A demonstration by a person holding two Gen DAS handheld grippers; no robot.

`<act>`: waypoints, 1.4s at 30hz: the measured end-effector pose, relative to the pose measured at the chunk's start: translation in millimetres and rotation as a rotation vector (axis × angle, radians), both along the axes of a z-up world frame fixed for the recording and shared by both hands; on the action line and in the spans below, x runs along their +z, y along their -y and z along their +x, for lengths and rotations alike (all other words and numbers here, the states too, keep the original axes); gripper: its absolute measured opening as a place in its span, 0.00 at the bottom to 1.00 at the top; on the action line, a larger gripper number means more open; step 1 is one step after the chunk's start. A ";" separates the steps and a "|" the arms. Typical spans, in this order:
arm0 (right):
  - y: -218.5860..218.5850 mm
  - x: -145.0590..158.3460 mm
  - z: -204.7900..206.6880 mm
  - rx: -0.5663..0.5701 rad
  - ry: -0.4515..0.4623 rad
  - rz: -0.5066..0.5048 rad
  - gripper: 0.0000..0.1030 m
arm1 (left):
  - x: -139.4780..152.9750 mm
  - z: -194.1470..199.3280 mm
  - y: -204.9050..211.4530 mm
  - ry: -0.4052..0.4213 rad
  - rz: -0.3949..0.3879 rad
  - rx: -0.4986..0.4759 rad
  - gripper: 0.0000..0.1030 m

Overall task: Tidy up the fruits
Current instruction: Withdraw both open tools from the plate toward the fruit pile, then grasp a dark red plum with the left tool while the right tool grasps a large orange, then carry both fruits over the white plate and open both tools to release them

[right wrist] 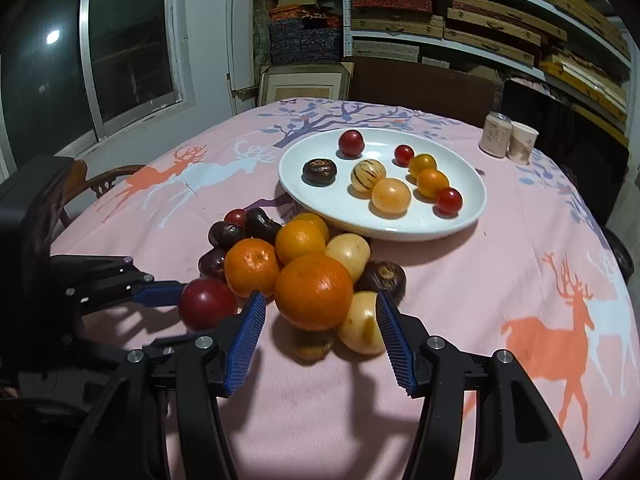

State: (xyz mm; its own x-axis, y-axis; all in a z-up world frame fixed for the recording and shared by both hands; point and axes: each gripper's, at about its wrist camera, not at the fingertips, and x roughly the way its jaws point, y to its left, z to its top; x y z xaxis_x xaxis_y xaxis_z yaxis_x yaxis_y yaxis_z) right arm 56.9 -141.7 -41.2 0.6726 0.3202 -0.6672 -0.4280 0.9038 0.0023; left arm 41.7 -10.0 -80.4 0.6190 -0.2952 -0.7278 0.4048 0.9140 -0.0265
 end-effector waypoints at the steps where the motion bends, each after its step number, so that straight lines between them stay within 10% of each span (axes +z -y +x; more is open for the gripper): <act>1: -2.7 -0.3 2.9 -0.002 0.007 -0.015 0.56 | -0.1 0.9 -1.1 -0.005 -0.005 0.002 0.39; 28: 60.3 19.8 5.9 -0.117 0.030 0.199 0.43 | 19.5 3.2 -3.1 0.025 -0.048 0.000 0.39; 42: 66.2 51.3 73.6 -0.143 0.120 0.181 0.43 | 65.1 106.5 1.7 0.076 0.002 0.049 0.39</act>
